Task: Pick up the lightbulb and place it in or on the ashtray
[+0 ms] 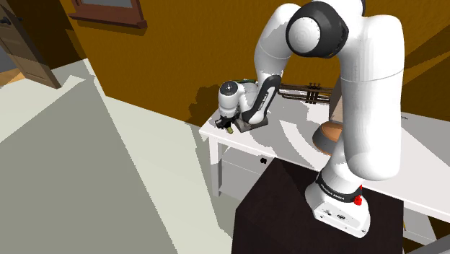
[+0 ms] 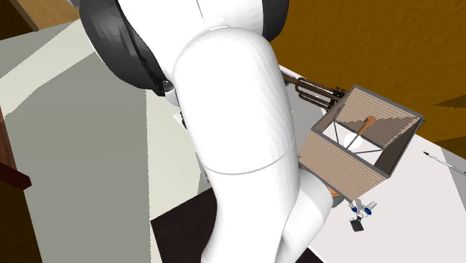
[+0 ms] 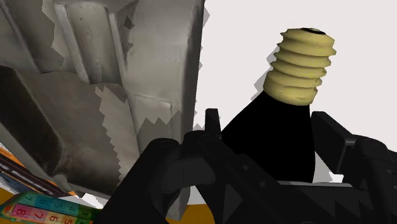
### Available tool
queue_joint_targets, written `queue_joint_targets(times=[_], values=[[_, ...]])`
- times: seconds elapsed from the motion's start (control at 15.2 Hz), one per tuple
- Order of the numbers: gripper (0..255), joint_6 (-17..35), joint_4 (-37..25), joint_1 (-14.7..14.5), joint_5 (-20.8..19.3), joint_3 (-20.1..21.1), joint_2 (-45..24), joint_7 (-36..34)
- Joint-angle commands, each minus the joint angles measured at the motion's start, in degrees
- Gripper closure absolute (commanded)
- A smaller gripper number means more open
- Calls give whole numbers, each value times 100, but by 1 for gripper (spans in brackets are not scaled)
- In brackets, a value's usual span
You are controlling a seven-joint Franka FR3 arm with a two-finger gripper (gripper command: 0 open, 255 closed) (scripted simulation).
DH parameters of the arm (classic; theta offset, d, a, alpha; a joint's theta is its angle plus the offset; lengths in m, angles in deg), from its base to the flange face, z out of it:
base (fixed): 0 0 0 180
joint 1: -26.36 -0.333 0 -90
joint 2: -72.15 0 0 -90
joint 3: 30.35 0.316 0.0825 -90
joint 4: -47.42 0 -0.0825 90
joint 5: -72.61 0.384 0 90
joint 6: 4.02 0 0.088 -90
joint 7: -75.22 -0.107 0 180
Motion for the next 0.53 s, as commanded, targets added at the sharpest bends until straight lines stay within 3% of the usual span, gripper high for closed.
queue_joint_targets(times=[0.0, 0.46], values=[[255, -1, -1, 1, 2, 0, -2, 1], [255, -109, 74, 54, 122, 72, 179, 168]])
